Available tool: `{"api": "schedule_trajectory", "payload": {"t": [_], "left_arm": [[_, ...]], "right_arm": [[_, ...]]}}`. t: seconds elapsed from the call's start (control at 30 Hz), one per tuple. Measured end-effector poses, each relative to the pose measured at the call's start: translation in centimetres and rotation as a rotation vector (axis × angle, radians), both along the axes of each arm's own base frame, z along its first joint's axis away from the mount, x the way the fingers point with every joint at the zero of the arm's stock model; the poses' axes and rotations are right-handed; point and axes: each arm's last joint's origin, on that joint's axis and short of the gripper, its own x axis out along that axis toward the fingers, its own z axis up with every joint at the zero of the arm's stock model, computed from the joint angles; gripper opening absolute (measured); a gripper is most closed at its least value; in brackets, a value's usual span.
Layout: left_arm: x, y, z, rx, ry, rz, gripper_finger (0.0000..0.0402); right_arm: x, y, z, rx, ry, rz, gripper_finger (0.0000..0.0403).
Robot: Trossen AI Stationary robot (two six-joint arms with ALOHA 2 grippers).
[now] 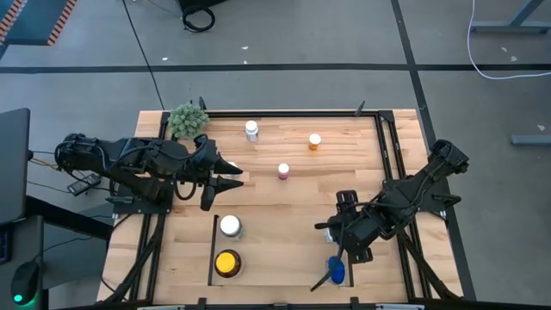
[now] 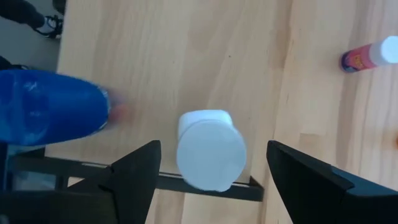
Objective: Pick and place medicine bottles onto shelf by color
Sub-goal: Adjust the white blue pill bottle on the shelf
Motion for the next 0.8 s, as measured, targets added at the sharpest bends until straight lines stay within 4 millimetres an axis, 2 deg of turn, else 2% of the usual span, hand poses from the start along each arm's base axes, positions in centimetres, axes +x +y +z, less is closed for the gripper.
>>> {"api": "schedule_trajectory", "payload": {"t": [0.6, 0.8], "left_arm": [[0.0, 0.0, 0.0, 0.004, 0.002, -0.001, 0.0172], [0.0, 0.0, 0.0, 0.004, 0.002, -0.001, 0.0172]], "right_arm": [[0.2, 0.1, -1.1, -0.014, 0.007, -0.004, 0.0299], [0.0, 0.1, -1.2, -0.015, 0.024, -0.031, 0.0269]]}}
